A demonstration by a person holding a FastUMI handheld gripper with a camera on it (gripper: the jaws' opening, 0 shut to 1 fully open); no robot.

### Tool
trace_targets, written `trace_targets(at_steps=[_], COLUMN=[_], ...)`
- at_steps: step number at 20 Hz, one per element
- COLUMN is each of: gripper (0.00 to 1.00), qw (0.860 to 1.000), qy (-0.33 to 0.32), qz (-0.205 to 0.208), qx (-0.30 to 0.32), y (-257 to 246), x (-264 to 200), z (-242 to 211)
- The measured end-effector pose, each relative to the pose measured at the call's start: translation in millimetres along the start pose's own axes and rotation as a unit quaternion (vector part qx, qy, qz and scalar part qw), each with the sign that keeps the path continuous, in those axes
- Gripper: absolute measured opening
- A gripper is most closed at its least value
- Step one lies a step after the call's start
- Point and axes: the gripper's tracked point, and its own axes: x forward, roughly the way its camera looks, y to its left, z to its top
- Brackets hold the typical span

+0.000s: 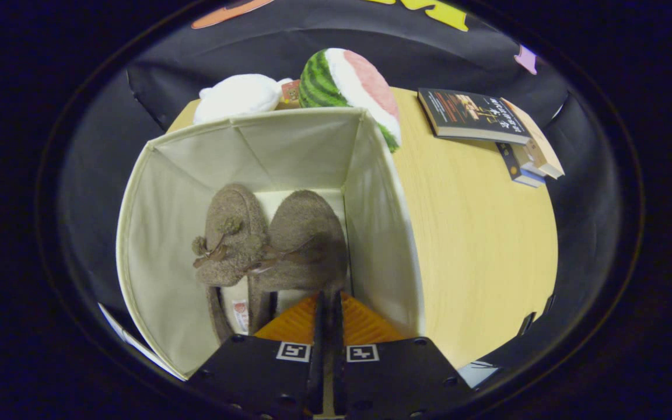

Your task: Open the storage box then place both shoes into the box .Put the left shoe in first, then the right shoe, with the right side of both shoes facing outward in a uniform manner.

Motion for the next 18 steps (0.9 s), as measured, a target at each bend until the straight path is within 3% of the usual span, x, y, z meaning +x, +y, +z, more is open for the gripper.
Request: trace_targets(at_steps=[3, 4, 5, 9, 11, 15, 18], gripper=[0.15, 0.33, 0.39, 0.9, 0.96, 0.96, 0.96], qw=[1.0, 1.0, 0.999, 0.997, 0.993, 0.985, 0.972], qy=[-0.008, -0.014, -0.019, -0.067, -0.104, -0.164, -0.228], qz=[0.006, 0.015, 0.022, 0.037, 0.041, 0.061, 0.044], qx=[-0.009, -0.012, -0.014, -0.03, -0.028, 0.0, 0.02], y=[4, 9, 10, 4, -10, -51, -107], x=[-16, -22, -31, -80, -111, -173, -217], z=[-3, -2, -4, 1, 3, 0, -1])
